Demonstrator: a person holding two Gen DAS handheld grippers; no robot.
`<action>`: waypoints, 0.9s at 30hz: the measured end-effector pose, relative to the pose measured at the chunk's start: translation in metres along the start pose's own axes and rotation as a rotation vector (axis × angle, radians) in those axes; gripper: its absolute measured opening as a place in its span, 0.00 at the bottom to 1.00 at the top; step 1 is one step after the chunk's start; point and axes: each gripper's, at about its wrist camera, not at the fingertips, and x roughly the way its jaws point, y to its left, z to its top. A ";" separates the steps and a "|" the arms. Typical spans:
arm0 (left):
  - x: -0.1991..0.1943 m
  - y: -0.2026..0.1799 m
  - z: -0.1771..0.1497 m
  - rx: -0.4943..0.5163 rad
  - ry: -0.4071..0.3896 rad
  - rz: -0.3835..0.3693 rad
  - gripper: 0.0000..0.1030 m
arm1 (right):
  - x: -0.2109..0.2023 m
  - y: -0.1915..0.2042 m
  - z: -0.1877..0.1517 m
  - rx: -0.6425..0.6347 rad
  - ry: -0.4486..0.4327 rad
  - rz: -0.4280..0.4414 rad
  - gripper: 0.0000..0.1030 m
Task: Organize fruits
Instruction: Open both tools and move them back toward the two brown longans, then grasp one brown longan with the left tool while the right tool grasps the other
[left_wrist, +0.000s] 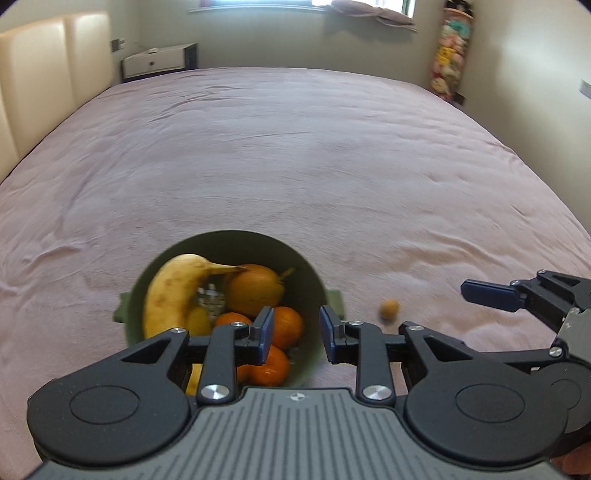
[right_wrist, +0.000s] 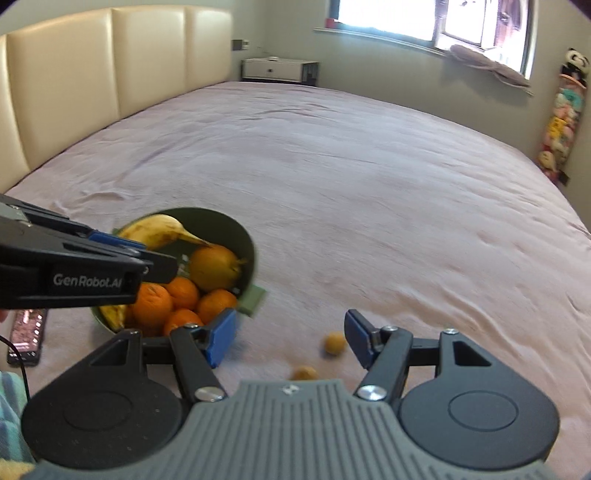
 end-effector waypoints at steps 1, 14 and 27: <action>0.001 -0.004 -0.002 0.010 -0.001 -0.004 0.32 | -0.003 -0.003 -0.005 0.008 0.004 -0.013 0.61; 0.015 -0.028 -0.025 0.011 0.036 -0.074 0.33 | 0.001 -0.034 -0.049 0.108 0.134 -0.078 0.70; 0.045 -0.037 -0.051 0.012 0.039 -0.129 0.33 | 0.026 -0.055 -0.075 0.150 0.158 -0.158 0.66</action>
